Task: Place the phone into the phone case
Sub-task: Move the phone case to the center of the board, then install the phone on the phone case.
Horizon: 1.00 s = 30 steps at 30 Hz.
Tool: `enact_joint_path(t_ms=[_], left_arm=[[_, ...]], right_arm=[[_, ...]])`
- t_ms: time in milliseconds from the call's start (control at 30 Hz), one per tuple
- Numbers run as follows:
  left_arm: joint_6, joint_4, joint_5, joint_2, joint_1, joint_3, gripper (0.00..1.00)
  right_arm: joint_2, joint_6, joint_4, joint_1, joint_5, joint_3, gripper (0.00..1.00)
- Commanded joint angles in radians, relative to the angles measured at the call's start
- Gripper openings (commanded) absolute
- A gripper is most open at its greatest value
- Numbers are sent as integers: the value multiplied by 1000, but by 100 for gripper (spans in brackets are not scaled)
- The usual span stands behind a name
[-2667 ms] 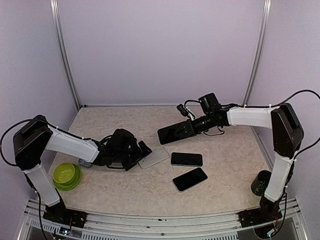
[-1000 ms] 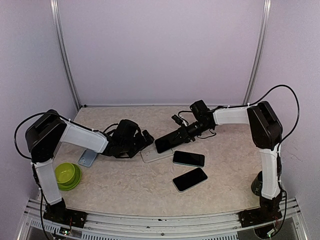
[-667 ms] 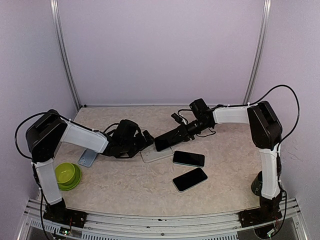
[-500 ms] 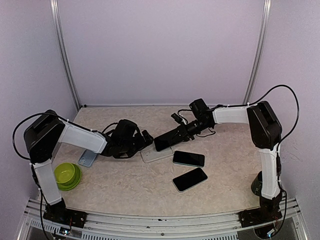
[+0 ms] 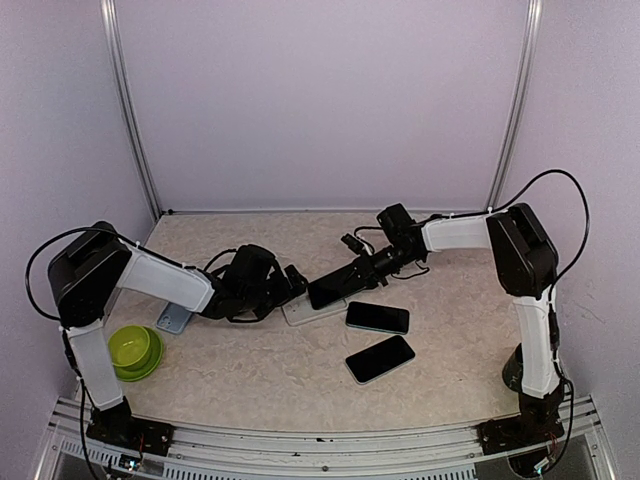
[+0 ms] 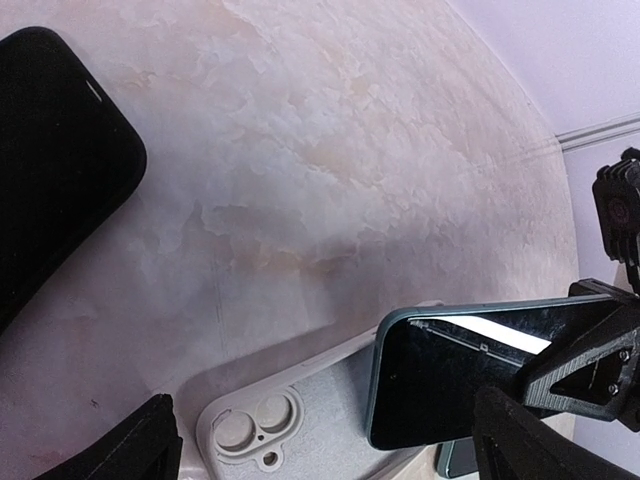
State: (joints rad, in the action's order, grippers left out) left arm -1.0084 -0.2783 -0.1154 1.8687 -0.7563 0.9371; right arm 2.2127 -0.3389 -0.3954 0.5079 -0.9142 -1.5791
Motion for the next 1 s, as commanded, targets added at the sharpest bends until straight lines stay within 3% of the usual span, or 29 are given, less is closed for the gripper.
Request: enact_joint_path(t_ms=[0, 967], left_arm=[[8, -27, -18, -20, -13, -3, 99], [-92, 71, -103, -12, -91, 4, 99]], right_arm=[[12, -17, 36, -9, -83, -12, 0], [119, -49, 34, 14, -171, -22, 0]])
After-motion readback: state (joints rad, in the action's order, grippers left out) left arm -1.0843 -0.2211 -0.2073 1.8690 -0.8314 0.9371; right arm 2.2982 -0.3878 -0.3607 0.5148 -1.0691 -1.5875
